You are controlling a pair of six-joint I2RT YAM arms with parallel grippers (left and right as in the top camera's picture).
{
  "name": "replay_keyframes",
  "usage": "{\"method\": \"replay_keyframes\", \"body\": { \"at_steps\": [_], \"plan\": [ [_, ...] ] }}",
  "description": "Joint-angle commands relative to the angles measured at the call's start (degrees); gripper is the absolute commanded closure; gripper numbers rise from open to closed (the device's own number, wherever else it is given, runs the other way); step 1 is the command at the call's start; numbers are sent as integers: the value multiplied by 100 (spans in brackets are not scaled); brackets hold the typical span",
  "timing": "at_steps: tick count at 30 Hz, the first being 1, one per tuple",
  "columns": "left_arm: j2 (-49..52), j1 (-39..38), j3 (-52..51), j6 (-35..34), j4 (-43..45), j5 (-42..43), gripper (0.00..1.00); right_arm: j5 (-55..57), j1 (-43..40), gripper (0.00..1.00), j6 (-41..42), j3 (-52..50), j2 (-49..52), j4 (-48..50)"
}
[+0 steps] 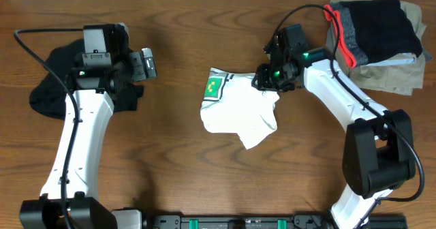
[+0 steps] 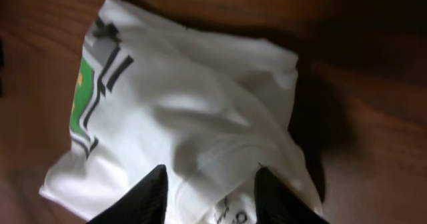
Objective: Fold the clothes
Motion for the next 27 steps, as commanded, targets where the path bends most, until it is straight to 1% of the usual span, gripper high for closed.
{"method": "replay_keyframes", "body": {
  "at_steps": [1,3,6,8,11,13,14,16,17,19,22,23,25,26,27],
  "plan": [
    [44,20,50,96,-15,-68,2,258,-48,64,76,-39,26,245],
    [44,20,50,96,-13,-68,2,337,-48,73,74,-39,28,483],
    [44,20,50,96,-15,-68,2,400,-48,91,15,-39,28,892],
    [44,20,50,96,-13,-68,2,402,-48,99,-90,-39,28,1169],
    [44,20,50,96,-15,-68,2,439,-59,99,-103,-39,28,1421],
    [44,20,50,96,-17,-68,2,417,-70,99,-98,-37,26,1311],
    [44,20,50,98,-20,-68,2,374,-87,94,-98,-33,24,1174],
    [44,20,50,98,-39,-70,2,245,-142,79,-101,-28,24,846],
    [44,20,50,98,-44,-70,2,166,-195,69,-133,-28,24,647],
    [44,20,50,98,-57,-70,2,-50,-308,55,-474,-28,24,262],
    [44,20,50,98,-52,-70,2,-166,-448,40,-1047,-37,26,-319],
    [44,20,50,98,-50,-70,2,-160,-468,33,-1246,-52,26,-439],
    [44,20,50,98,-50,-70,2,-160,-472,23,-1508,-149,28,-476],
    [44,20,50,98,-50,-70,2,-157,-472,20,-1556,-210,28,-439],
    [44,20,50,96,-52,-70,2,-160,-470,19,-1609,-286,37,-369]
  ]
}}
